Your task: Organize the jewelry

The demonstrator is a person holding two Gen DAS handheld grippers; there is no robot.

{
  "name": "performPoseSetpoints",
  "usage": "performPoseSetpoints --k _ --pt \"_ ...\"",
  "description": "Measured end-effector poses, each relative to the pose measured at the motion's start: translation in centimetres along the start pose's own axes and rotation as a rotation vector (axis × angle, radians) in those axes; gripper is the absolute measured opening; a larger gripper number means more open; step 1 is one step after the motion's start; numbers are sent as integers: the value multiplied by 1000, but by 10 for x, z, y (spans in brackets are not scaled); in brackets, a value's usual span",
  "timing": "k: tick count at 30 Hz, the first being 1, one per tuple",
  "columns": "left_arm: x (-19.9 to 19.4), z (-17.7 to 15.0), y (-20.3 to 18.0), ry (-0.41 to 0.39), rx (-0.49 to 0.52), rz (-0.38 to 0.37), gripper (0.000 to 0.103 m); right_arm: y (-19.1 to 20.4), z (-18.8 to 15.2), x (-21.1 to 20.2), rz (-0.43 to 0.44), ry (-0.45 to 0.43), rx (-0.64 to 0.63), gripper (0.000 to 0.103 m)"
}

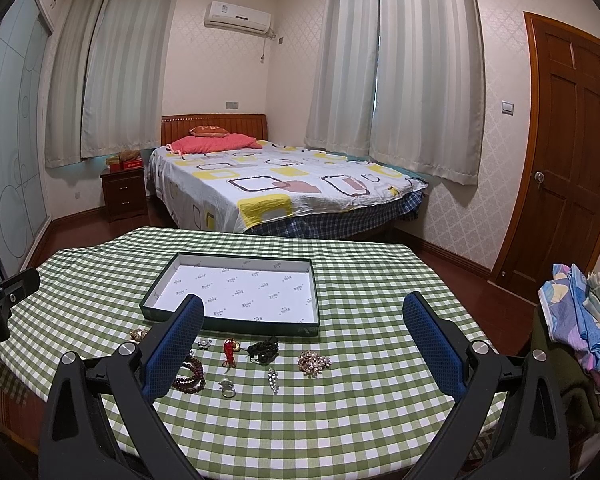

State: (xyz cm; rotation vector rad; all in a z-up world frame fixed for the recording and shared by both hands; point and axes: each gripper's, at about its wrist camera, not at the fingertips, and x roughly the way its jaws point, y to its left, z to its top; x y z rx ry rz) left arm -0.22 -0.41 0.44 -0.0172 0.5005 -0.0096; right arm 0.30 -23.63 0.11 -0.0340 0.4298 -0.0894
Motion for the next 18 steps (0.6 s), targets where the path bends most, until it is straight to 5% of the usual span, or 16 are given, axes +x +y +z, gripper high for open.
performPoseSetpoints --k 18 --pt "-1 0 -1 1 -2 -1 99 1 -1 0 -1 1 1 97"
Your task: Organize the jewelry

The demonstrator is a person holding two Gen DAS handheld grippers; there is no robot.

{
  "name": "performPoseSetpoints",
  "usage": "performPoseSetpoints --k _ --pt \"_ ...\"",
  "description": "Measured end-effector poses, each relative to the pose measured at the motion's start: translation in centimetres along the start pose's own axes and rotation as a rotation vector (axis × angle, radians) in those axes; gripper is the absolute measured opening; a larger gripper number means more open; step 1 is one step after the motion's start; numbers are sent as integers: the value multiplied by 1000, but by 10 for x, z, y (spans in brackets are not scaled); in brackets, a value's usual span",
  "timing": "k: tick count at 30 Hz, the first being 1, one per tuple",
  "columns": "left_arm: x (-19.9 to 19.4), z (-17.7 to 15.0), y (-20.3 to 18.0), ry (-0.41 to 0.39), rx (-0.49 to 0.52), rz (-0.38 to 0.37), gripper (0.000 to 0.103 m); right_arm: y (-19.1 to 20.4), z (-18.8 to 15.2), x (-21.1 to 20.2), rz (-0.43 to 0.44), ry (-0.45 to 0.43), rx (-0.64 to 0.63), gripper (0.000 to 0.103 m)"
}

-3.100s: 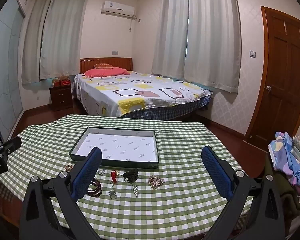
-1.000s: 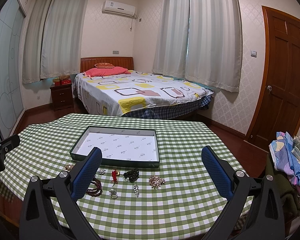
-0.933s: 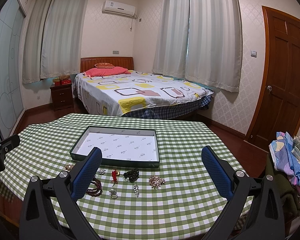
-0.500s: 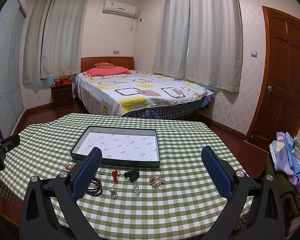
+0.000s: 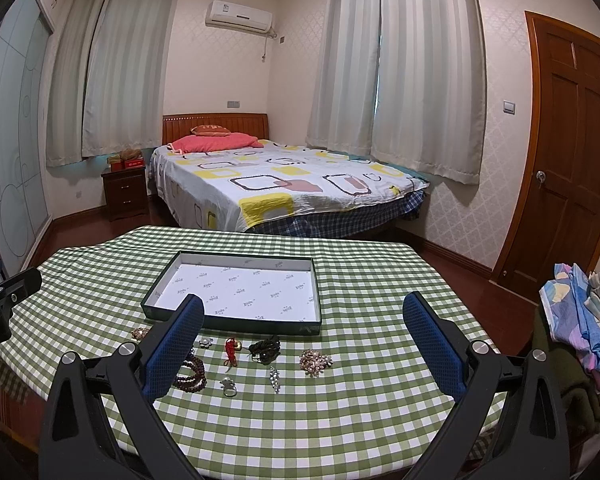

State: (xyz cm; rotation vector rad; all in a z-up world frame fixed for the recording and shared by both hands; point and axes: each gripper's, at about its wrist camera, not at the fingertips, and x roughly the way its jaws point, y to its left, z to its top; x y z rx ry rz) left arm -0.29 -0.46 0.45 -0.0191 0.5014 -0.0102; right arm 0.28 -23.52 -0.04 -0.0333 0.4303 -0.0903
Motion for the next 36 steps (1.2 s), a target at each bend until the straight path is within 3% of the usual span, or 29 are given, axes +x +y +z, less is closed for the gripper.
performPoseSetpoints --k 12,23,36 --pt "30 -15 9 45 -16 7 99 2 -21 25 27 27 23 97" --pt "115 -72 15 239 -12 -10 99 -6 -84 106 59 212 77 97" --pt "189 -113 8 393 12 -24 99 -14 -115 151 71 289 107 96"
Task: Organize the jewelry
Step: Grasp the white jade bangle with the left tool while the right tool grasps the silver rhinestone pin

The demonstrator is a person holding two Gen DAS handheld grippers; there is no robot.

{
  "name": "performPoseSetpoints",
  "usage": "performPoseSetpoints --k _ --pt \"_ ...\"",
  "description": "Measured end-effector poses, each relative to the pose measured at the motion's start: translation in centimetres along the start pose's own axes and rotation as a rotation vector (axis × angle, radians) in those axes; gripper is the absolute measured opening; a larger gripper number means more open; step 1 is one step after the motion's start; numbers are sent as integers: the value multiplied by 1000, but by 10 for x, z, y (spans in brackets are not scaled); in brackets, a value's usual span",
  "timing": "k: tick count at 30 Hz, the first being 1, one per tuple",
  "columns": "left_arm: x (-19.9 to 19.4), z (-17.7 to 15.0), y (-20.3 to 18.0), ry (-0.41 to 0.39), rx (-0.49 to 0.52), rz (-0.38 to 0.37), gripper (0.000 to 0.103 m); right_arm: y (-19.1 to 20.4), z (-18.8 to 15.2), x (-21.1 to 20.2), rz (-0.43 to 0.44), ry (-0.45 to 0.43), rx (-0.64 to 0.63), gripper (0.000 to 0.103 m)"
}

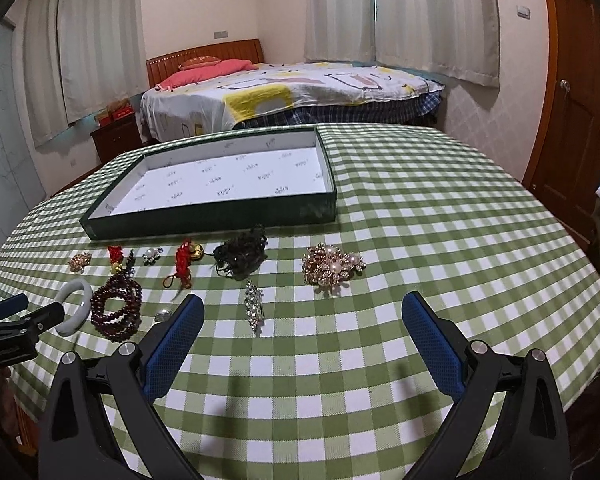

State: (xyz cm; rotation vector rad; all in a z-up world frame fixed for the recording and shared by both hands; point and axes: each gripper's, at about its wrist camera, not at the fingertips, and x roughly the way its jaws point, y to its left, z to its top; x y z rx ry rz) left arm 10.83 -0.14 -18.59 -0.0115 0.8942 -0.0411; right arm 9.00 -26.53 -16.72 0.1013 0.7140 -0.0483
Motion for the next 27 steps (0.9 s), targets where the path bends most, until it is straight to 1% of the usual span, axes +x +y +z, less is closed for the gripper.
performPoseSetpoints --k 3,7,12,17,20,23,24,25,26,27 --pt "11 0 -2 5 15 12 97 1 -2 6 6 9 -2 96" --pt "19 3 -3 11 16 -10 96 1 -3 11 14 16 -3 96" --pt "27 6 -2 46 13 -31 96 2 -2 15 23 27 4 96" --pt "32 11 -4 64 19 -14 96 5 -1 15 28 23 -5 96" --pt "35 12 -7 56 39 12 97 4 -1 16 29 25 -4 96" --pt "34 11 -7 54 34 10 96 4 -1 16 28 24 -5 96" --pt "34 11 -6 52 33 11 95 4 -1 16 30 25 -5 96" --pt "33 11 -6 45 31 13 91 4 -1 17 30 27 -6 96" --pt "31 10 -5 35 30 14 84 4 -1 18 30 29 -8 96" --pt "30 10 -5 25 29 15 80 4 -1 18 30 31 -9 96"
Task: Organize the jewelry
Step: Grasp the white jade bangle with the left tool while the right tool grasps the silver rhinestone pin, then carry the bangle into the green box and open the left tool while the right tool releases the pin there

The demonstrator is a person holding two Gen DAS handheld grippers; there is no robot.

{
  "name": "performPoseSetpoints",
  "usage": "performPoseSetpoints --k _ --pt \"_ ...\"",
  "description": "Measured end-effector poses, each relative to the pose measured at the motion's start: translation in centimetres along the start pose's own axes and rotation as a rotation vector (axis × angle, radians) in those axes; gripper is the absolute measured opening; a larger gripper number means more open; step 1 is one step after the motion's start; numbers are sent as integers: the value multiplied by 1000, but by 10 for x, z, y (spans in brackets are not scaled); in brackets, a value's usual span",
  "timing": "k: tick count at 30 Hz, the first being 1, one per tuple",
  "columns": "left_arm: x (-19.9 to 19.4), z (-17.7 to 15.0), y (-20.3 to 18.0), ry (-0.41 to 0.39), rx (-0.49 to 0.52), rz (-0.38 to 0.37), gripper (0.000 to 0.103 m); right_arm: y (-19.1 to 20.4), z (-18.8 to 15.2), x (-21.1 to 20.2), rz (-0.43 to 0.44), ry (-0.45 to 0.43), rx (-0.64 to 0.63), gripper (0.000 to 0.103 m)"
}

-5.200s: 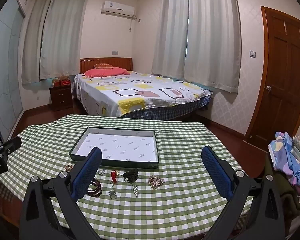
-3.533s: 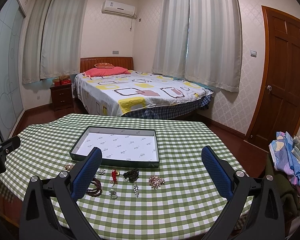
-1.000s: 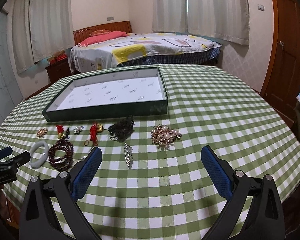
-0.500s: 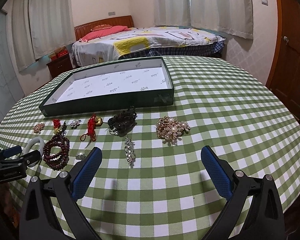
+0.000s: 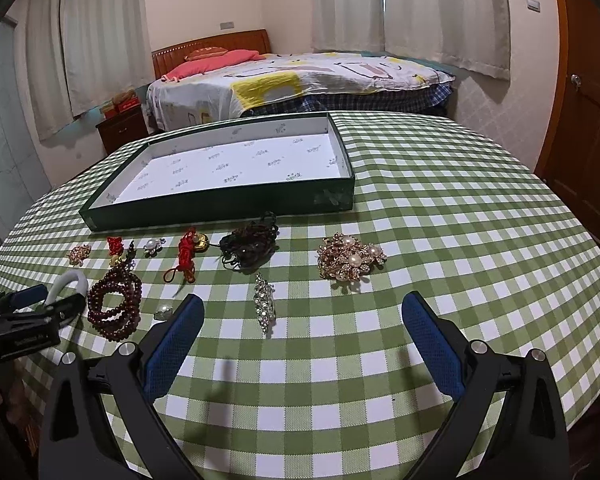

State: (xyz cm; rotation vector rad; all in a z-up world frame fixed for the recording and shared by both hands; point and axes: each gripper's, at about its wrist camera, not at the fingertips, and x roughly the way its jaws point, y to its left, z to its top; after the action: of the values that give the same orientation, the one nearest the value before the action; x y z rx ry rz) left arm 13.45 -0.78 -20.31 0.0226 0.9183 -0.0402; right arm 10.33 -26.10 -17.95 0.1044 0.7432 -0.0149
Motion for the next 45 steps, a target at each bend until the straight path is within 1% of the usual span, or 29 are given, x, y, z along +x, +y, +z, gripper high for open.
performPoseSetpoints --k 1,4,11,12,13,14,15,19,20,21,22,27,32,35,36,38,40,45 --pt "-1 -1 1 -9 1 0 76 0 0 1 0 2 -1 96" --pt "-4 -3 2 -24 8 -9 69 1 1 2 4 7 -2 96" --pt "-6 -4 5 -28 -2 -4 69 7 6 9 16 20 -14 94" --pt "-6 -5 6 -28 -6 -3 69 9 7 10 19 21 -16 88" --pt "-6 -5 7 -28 -10 -1 69 10 7 12 26 26 -19 73" --pt "-6 -4 8 -28 -12 0 69 11 8 15 33 42 -19 66" --pt "-6 -4 9 -27 -15 2 69 12 9 18 36 54 -16 60" --pt "-6 -3 15 -27 -34 5 69 12 9 24 41 69 -10 60" --pt "-6 -3 16 -26 -40 8 69 13 9 24 42 71 -14 58" --pt "-6 -2 17 -26 -45 9 69 14 10 25 47 76 -19 52" --pt "-6 -1 19 -26 -51 10 69 14 11 27 51 82 -23 50" --pt "-5 0 24 -27 -70 21 69 18 11 40 53 125 -42 42" --pt "-5 1 27 -26 -84 27 69 19 10 42 40 129 -62 38" --pt "-5 1 27 -25 -83 30 69 24 8 40 45 127 -88 29" --pt "-5 0 27 -25 -83 31 69 25 8 39 51 126 -95 24" --pt "-6 0 27 -26 -82 32 69 28 7 39 46 122 -111 22" --pt "-6 1 27 -27 -81 33 69 30 6 37 66 121 -113 13" --pt "-6 0 27 -27 -81 32 69 28 5 36 80 122 -99 13"
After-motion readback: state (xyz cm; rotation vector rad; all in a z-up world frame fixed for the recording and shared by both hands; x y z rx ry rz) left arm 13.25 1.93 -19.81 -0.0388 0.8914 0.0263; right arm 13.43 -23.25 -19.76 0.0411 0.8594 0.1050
